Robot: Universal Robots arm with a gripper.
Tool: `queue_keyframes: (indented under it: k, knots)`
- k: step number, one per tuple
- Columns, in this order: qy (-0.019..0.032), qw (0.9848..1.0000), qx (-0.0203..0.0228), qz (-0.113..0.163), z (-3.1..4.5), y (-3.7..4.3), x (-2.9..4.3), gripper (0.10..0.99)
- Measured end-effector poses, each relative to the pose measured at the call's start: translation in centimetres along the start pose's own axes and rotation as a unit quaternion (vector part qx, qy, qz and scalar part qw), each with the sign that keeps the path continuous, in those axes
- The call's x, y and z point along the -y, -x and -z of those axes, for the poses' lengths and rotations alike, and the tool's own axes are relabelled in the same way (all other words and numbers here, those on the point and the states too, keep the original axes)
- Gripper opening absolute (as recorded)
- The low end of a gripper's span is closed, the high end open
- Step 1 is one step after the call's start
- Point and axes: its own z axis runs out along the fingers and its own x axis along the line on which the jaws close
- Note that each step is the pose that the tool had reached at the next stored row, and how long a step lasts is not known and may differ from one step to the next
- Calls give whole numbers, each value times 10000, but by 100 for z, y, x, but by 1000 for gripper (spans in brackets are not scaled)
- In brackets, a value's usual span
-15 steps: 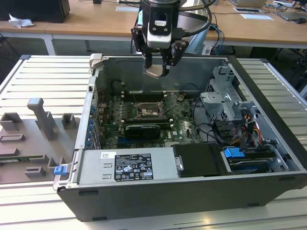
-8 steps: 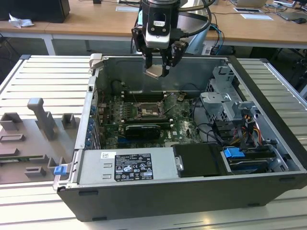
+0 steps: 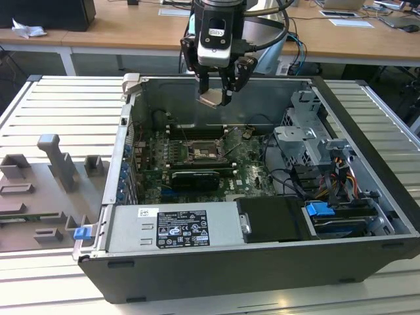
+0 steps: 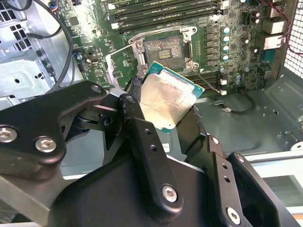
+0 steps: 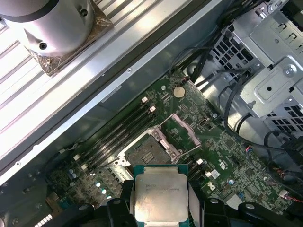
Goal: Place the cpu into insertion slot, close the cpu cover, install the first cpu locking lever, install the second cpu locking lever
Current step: 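Place the cpu into insertion slot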
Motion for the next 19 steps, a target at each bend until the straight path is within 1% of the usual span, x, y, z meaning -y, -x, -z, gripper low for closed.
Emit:
queue_keyframes:
  k: [10, 19]
  knots:
    - [4, 9998, 16, -181, -7, 0, 1, 541]
    - [8, 9993, 33, -368, -12, 0, 1, 541]
